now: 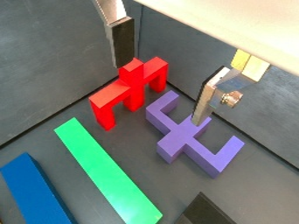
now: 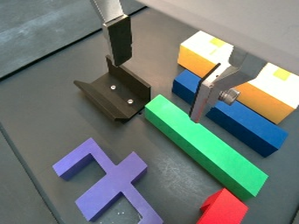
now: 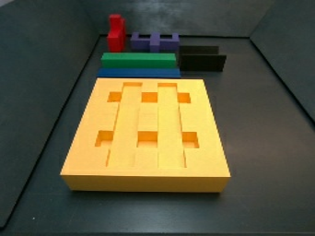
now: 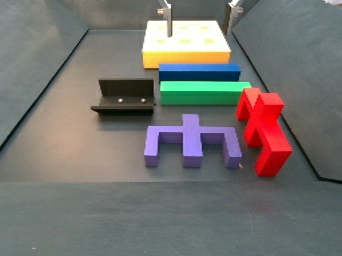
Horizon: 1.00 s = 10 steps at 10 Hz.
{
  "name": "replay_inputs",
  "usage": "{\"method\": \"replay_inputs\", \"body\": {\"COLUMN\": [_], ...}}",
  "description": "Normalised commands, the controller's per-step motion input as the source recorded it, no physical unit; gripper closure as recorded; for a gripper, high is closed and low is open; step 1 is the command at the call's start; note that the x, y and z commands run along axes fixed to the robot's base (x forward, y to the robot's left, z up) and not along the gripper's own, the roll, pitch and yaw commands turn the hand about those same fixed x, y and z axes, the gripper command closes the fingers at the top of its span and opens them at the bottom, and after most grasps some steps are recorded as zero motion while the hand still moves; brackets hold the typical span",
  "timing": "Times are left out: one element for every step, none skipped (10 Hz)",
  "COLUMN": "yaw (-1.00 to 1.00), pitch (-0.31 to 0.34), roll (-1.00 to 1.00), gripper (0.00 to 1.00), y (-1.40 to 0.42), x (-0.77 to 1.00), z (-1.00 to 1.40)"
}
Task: Pick up the green object. Move up. Move to above the board. Insert the green object.
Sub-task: Pick up the green object.
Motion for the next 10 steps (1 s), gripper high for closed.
{"method": "replay_inputs", "body": {"yaw": [0.00,-0.25,-0.63,-0.75,-0.77,-0.79,-0.82,-0.87,-0.94,-0.96], "pitch": [0.000,0.000,-0.083,-0.123,-0.139,-0.124,-0.116,-0.097,-0.103,-0.126], "roll": [0.00,0.00,-0.10,-0.16,-0.15,-0.15,-0.14,-0.14,-0.14,-0.17], "gripper": [0.00,0.00,0.00,0.00,0.00,0.00,0.00,0.00,0.00,0.00], "y": [-0.02,-0.03,-0.08,-0.05,-0.07,-0.10,-0.11,-0.12,-0.10,-0.05], "x": [0.00,0.02,0.00,0.00,-0.01,0.00,-0.03,0.00,0.00,0.00], "z": [0.00,0.00,-0.11,-0.19,-0.28,-0.29,-0.27,-0.25,-0.19,-0.17]}}
